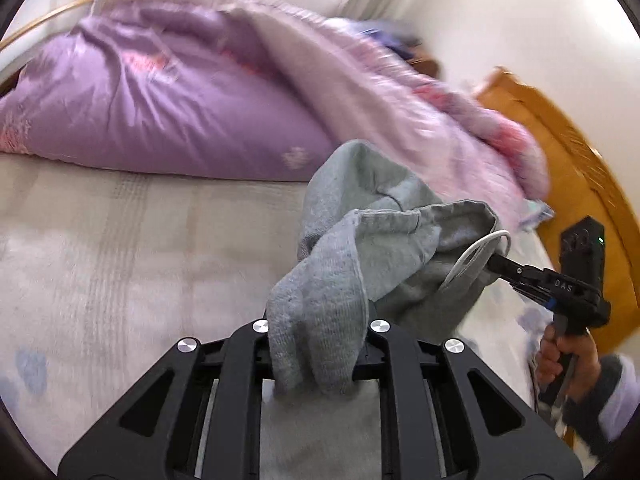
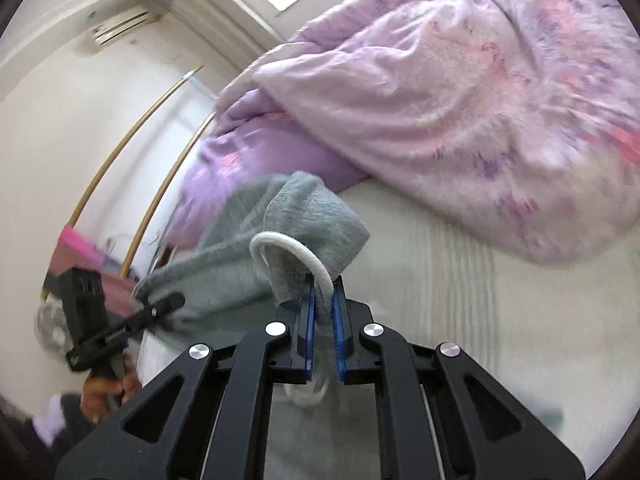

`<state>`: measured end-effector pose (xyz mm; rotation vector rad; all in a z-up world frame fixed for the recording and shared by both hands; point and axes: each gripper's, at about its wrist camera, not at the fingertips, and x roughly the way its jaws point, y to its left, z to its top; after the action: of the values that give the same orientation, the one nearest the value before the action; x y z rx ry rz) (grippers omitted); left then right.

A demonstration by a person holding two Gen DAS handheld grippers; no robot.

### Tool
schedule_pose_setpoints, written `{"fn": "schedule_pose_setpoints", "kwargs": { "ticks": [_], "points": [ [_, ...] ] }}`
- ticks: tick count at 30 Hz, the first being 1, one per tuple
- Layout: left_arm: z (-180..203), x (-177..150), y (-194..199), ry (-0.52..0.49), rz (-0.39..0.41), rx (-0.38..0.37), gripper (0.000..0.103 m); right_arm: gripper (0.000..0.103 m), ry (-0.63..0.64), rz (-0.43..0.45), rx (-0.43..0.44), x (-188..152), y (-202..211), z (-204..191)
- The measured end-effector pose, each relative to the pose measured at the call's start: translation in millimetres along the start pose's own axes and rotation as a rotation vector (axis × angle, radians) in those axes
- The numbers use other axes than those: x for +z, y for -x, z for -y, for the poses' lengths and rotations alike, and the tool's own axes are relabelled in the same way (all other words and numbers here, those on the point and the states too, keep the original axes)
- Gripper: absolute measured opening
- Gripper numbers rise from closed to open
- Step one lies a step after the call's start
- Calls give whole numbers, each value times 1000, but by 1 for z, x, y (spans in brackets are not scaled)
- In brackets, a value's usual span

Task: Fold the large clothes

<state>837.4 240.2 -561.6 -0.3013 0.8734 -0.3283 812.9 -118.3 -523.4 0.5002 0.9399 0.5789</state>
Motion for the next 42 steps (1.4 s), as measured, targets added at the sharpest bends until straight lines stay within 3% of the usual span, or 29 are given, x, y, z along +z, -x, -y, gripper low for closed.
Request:
{"fn": "schedule_pose_setpoints", "kwargs": {
  "ticks": [2,3,5,6,7,9,10,11,14,17,18,19,20,23,26,27,29,30,31,35,38,42],
  "points": [
    [10,-32,13,-20,-21,23,18,8,19,-28,-14,-40,29,-10],
    [2,-59,28,18,-56,3,20,9,35,-49,-42,-61,38,-12],
    [-2,-95,32,95,-116,0,30,11,37,-108,-91,-91,47,-13],
    [-6,-118,33,146,-159,18,48,13,34,-142,-128,-109,47,-13],
    [-13,-135,33,182,-195,42,54,14,16,-200,-177,-132,50,-6],
    [-17,-165,42,254,-235,65,57,14,-42,-299,-252,-158,49,7],
    [-15,-177,51,284,-252,86,64,14,-82,-333,-276,-170,52,12],
    [-16,-184,58,312,-255,104,65,14,-130,-334,-276,-177,58,17],
    [-18,-182,84,377,-189,110,65,14,-176,-293,-283,-170,74,11],
    [-10,-156,100,339,-121,117,76,28,-105,-225,-275,-135,71,-10],
    [-9,-153,102,328,-111,115,76,40,-73,-200,-268,-124,66,-18],
    [-6,-145,97,319,-104,128,76,61,-53,-184,-266,-115,60,-26],
    [-5,-138,92,313,-107,142,76,65,-33,-181,-249,-105,47,-32],
    [-7,-118,49,345,-234,159,79,65,30,-218,-211,-81,0,-40],
    [-8,-117,22,391,-281,158,79,65,69,-297,-217,-67,-59,-47],
    [-7,-116,19,402,-287,158,79,65,83,-334,-256,-65,-82,-48],
    [-2,-114,21,393,-265,132,79,58,99,-413,-230,-69,-109,-48],
    [1,-113,22,375,-256,138,79,28,114,-437,-232,-74,-117,-48],
    [3,-112,24,368,-257,142,79,5,124,-449,-228,-76,-119,-50],
    [5,-105,41,382,-234,130,79,4,195,-366,-65,-88,-69,-78],
    [15,-91,68,393,-167,111,79,4,252,-346,23,-115,-17,-99],
    [36,-82,86,419,-120,65,79,5,265,-411,43,-173,21,-106]
  ]
}}
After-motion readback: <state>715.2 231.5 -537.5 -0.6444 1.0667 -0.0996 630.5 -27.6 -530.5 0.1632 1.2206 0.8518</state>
